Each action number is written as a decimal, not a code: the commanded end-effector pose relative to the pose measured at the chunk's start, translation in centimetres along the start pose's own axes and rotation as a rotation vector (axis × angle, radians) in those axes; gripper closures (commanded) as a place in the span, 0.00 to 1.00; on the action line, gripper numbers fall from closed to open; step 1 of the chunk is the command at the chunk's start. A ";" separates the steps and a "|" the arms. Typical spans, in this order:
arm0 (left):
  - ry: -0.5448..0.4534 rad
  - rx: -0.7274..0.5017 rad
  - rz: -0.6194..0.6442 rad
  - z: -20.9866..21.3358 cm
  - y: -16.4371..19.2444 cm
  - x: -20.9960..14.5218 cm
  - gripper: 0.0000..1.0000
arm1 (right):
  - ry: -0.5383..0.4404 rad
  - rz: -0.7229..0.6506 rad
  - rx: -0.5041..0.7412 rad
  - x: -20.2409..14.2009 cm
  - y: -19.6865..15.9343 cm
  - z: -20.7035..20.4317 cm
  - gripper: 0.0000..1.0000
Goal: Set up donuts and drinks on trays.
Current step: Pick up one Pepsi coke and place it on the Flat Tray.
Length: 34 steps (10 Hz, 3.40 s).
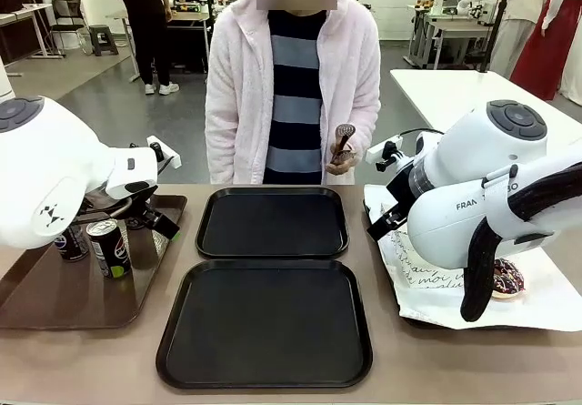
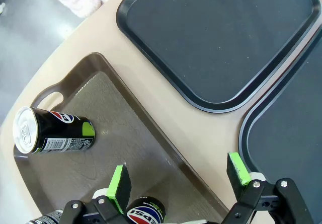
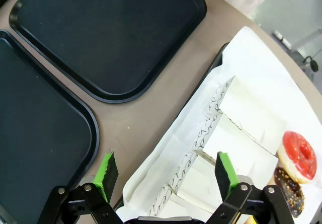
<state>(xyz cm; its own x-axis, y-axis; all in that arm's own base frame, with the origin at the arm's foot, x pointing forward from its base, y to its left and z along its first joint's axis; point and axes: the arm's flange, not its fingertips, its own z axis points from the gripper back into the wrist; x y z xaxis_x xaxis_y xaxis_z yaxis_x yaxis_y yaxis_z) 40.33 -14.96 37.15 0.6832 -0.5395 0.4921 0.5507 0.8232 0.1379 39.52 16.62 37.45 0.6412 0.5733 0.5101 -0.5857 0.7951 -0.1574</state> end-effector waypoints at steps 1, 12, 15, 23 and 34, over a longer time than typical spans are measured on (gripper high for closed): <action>0.000 0.000 0.000 0.0 0.0 0.0 0.00 | 0.000 0.000 0.000 0.0 0.0 0.0 0.00; 0.259 0.023 -0.191 11.1 -2.5 -1.2 0.00 | 0.348 0.124 -0.020 -3.5 4.6 17.7 0.00; 0.184 -0.152 -0.037 12.9 -0.2 -0.9 0.00 | 0.045 -0.267 0.338 -5.4 -2.7 17.9 0.00; -0.160 -1.046 0.525 12.3 20.9 -11.6 0.00 | -0.416 -1.017 1.024 -23.8 -23.8 19.3 0.00; -0.167 -1.089 0.764 10.5 28.1 -20.4 0.00 | -0.074 -1.170 0.818 -32.5 -27.8 23.7 0.00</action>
<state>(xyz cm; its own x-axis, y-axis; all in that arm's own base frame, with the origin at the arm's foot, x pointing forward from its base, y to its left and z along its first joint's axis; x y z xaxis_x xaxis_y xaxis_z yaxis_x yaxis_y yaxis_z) 36.80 21.14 40.25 0.9645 0.0819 0.2512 0.2147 0.3113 -0.9257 23.44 -29.12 45.20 0.9272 -0.3698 0.0591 0.1294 0.4644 0.8761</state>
